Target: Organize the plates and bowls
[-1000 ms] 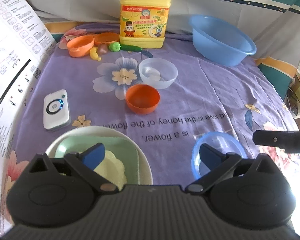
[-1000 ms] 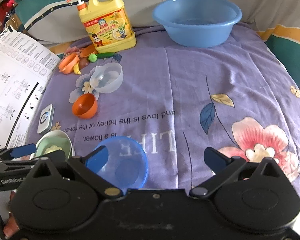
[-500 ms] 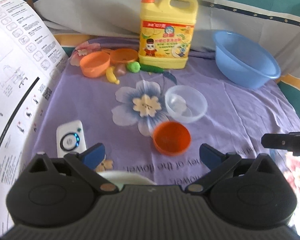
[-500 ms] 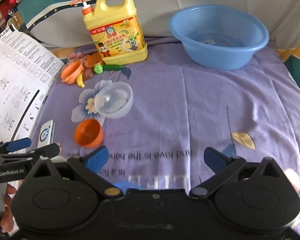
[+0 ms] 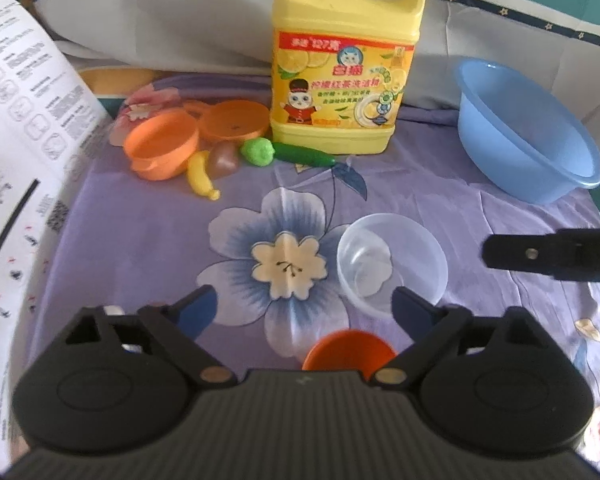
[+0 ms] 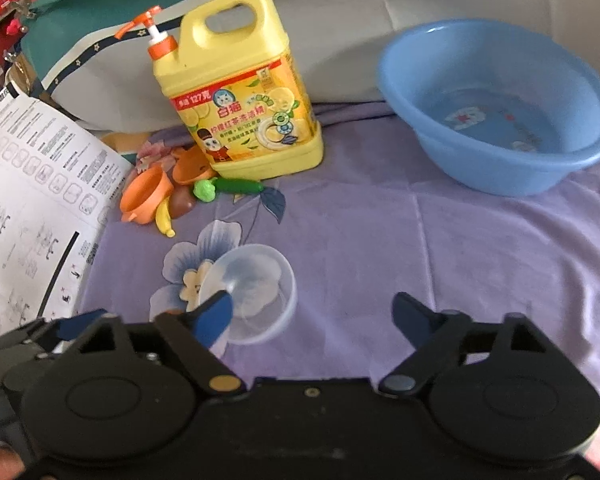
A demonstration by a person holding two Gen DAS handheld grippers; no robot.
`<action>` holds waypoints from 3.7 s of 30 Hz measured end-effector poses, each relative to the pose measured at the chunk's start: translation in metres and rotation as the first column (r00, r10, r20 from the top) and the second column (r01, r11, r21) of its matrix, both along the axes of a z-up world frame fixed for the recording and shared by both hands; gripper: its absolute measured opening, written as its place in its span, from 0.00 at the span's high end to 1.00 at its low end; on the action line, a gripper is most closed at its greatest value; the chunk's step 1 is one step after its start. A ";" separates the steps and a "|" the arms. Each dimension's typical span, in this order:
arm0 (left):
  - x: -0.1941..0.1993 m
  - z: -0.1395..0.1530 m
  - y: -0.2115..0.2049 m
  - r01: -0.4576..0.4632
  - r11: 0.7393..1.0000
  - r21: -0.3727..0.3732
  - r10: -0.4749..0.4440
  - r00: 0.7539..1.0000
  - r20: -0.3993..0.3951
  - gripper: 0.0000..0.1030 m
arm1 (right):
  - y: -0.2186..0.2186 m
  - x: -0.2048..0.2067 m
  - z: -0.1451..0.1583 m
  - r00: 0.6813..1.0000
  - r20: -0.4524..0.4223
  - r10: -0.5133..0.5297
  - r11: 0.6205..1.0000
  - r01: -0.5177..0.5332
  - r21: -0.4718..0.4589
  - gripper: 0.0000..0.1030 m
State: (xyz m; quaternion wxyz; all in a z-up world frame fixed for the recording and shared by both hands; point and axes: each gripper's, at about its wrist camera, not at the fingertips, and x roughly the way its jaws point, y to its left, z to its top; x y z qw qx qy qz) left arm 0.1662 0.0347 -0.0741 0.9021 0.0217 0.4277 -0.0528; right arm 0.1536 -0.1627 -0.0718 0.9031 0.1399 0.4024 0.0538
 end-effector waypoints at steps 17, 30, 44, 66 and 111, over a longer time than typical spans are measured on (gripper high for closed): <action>0.036 -0.030 -0.019 0.070 0.995 -0.068 -0.075 0.994 -0.076 0.83 | 0.016 0.042 -0.041 0.997 -0.058 0.046 0.997 -0.043 0.061 0.89; 0.021 -0.009 -0.031 0.084 0.995 -0.051 -0.086 0.995 -0.042 0.87 | 0.008 0.020 -0.020 0.999 -0.027 0.023 0.999 -0.021 0.049 0.90; -0.043 0.032 -0.049 0.125 0.991 -0.041 -0.125 0.992 -0.004 0.87 | -0.004 -0.057 0.022 1.000 0.023 0.016 1.000 -0.016 0.021 0.90; -0.165 0.038 -0.063 0.207 0.977 -0.046 -0.208 0.977 -0.033 0.87 | -0.020 -0.185 0.011 0.999 -0.048 0.011 1.000 -0.010 0.019 0.90; -0.180 0.009 -0.058 0.152 0.987 0.060 -0.149 0.988 -0.052 0.20 | -0.035 -0.194 -0.015 0.994 -0.097 -0.054 0.998 0.052 -0.020 0.32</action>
